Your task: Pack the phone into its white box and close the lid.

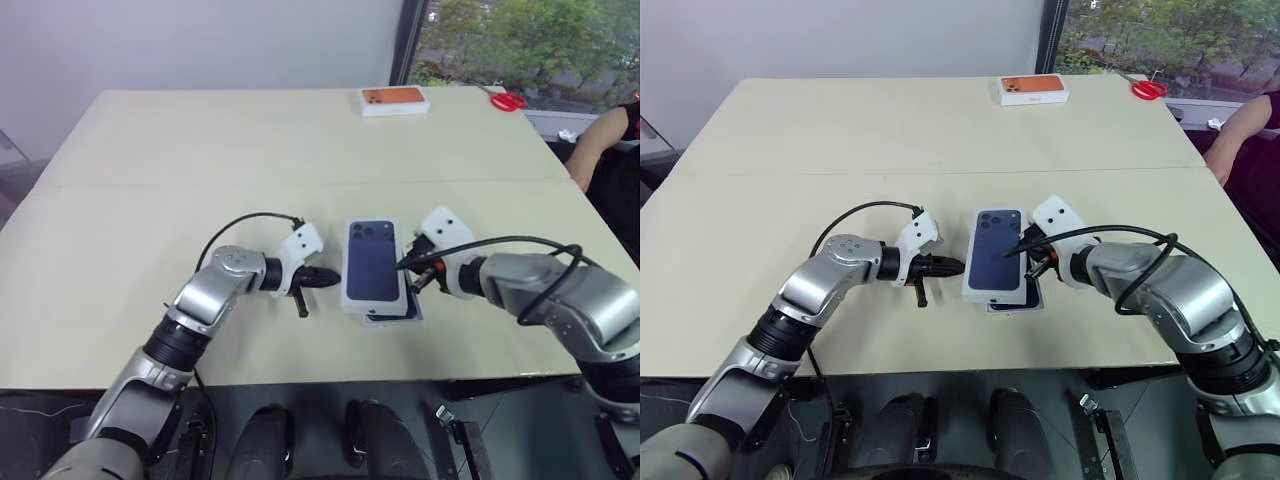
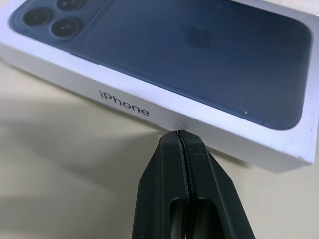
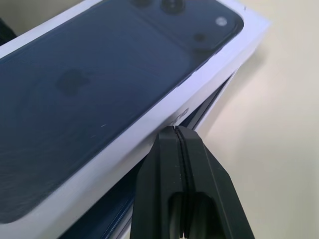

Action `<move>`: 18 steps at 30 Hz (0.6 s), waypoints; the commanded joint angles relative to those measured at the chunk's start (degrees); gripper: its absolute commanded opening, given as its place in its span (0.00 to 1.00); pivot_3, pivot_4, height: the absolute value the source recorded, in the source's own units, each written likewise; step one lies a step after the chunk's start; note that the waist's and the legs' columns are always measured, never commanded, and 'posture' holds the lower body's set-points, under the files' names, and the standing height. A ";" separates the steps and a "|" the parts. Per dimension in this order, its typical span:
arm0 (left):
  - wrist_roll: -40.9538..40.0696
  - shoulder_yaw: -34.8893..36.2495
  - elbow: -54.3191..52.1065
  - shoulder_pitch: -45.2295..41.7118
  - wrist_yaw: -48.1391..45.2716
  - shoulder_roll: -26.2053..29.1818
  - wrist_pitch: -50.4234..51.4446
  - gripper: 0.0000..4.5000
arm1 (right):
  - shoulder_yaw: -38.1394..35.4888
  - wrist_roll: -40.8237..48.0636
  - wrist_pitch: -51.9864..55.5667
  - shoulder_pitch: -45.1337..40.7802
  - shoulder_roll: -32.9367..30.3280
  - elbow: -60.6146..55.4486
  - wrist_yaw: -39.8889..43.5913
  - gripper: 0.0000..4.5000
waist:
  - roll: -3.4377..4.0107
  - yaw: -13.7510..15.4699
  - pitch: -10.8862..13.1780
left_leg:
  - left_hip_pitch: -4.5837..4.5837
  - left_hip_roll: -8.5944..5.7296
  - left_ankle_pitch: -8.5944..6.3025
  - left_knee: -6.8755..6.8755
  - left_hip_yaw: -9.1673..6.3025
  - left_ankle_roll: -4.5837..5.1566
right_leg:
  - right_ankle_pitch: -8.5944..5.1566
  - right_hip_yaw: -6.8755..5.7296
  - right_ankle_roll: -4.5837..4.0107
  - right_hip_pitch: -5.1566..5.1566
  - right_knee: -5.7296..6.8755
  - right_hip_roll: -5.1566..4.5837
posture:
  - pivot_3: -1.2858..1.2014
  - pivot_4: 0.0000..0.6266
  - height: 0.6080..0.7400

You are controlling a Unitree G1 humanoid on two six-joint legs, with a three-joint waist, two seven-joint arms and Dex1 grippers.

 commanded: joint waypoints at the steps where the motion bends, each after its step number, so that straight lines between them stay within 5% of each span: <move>1: -1.41 0.51 -4.08 -0.22 -0.49 -1.09 -0.83 0.00 | -1.37 -0.50 0.30 0.05 -0.11 -3.57 2.51 0.00 | 0.00 -0.01 0.00 | 0.00 0.00 0.00 0.00 0.00 0.00 | 0.00 0.00 0.00 0.00 0.00 0.00 | 0.52 0.24 1.00; 18: -2.02 -0.71 -8.63 0.61 -1.70 -2.01 1.74 0.00 | -3.04 -3.89 2.55 2.28 -0.78 -6.39 7.58 0.00 | 0.00 0.02 0.00 | 0.01 -0.01 0.00 0.00 0.00 0.00 | 0.00 -0.02 0.00 0.00 0.00 0.01 | 0.52 0.24 1.00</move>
